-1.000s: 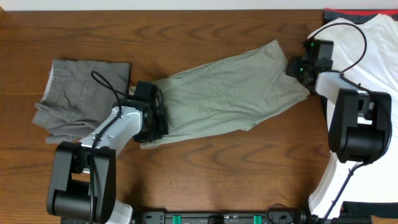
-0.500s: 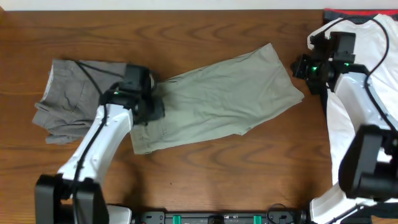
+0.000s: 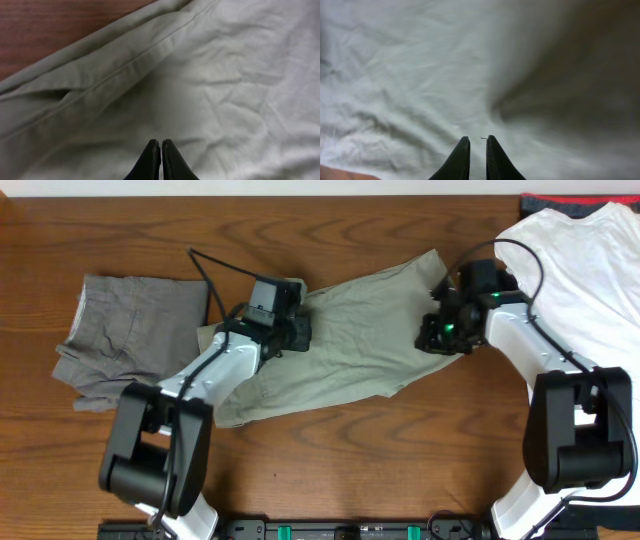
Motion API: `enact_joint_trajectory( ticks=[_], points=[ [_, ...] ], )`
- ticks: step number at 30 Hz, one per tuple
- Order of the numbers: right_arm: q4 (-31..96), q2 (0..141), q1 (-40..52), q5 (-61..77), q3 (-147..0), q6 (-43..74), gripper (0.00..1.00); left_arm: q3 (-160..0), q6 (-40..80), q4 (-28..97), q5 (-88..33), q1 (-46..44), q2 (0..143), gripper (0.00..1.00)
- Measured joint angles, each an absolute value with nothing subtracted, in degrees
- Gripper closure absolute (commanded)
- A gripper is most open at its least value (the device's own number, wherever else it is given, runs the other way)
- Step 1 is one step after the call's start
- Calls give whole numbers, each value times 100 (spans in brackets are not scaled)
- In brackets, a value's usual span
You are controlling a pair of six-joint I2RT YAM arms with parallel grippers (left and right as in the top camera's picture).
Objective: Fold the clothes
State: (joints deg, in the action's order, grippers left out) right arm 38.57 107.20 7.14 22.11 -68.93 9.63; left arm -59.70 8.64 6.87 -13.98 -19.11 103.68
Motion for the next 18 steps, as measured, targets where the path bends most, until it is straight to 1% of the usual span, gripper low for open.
enact_joint_trajectory(
  ticks=[6, 9, 14, 18],
  points=[
    [3848, 10720, 1131, 1815, -6635, 1232, 89, -5970, 738, 405, -709, -1813, 10663, 93],
    [3691, 10733, 1260, 1592, -6193, 1520, 92, -5970, 722, 399, -379, -1704, 10912, 93],
    [3437, 10580, 1256, 1485, -5924, 1918, 93, -6005, 718, 342, -257, -1570, 11017, 93],
    [3667, 10532, 1256, 1280, -5896, 2078, 92, -6007, 744, 338, -263, -1426, 11015, 93]
  ],
)
